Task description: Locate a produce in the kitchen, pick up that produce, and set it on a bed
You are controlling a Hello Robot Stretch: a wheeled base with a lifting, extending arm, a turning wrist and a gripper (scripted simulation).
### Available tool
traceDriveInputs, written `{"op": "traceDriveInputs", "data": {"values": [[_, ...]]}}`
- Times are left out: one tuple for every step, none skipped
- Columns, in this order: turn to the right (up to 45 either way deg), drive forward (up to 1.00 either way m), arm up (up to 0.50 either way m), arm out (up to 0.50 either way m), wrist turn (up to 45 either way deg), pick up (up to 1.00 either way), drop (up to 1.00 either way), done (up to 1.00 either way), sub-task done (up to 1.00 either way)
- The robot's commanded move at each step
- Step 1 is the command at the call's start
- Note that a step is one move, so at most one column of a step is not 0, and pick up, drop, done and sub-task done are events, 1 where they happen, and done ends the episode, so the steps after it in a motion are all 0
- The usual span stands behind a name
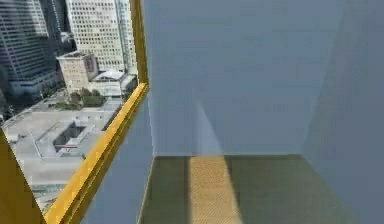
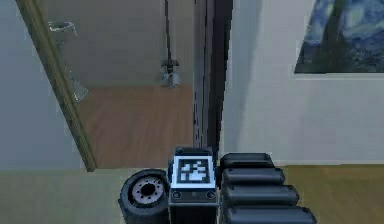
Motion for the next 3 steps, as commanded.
{"op": "traceDriveInputs", "data": {"values": [[42.0, 0.0, 0.0, 0.0, 0.0, 0.0, 0.0, 0.0, 0.0], [0.0, 0.4, 0.0, 0.0, 0.0, 0.0, 0.0, 0.0, 0.0], [42.0, 0.0, 0.0, 0.0, 0.0, 0.0, 0.0, 0.0, 0.0]]}}
